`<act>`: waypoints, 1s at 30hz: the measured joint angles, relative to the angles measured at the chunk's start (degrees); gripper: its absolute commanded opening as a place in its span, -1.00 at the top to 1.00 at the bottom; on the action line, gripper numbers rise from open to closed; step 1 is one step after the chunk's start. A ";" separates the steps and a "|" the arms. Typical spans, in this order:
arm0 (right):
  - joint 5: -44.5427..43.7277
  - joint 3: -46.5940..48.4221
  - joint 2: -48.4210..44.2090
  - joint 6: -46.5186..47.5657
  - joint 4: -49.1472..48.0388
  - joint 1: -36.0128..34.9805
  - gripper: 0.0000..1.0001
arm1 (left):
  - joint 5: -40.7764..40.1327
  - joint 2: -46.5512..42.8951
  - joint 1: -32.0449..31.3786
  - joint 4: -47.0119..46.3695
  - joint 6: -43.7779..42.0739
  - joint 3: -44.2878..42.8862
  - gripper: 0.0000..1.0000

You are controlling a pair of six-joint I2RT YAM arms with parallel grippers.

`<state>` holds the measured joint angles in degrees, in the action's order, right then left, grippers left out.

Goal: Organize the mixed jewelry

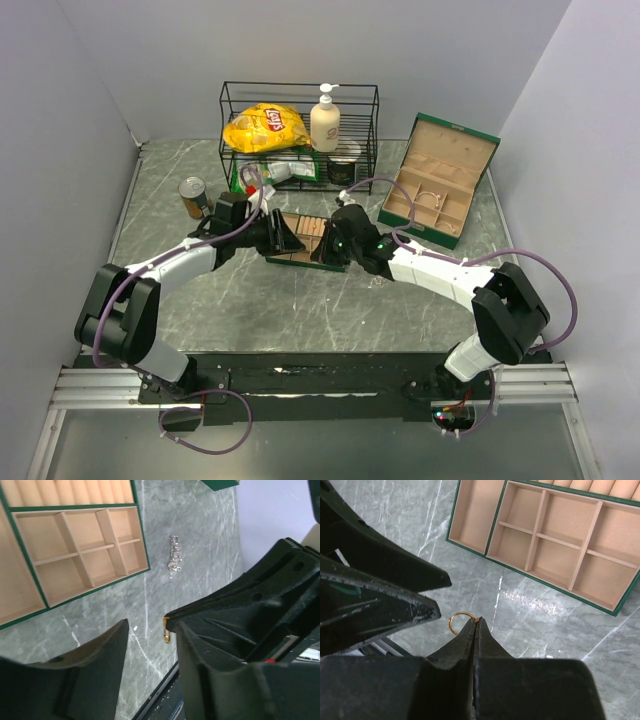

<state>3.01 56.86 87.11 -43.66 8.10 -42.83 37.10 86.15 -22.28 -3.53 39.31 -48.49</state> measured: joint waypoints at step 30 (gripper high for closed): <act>-1.70 0.02 0.00 -2.93 -0.90 0.02 1.00 | 0.61 0.68 -2.32 2.97 -0.72 -1.42 0.42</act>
<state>1.30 56.88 87.11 -46.59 7.20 -42.81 37.71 86.83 -24.60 -0.56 38.59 -49.91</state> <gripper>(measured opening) 0.010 0.318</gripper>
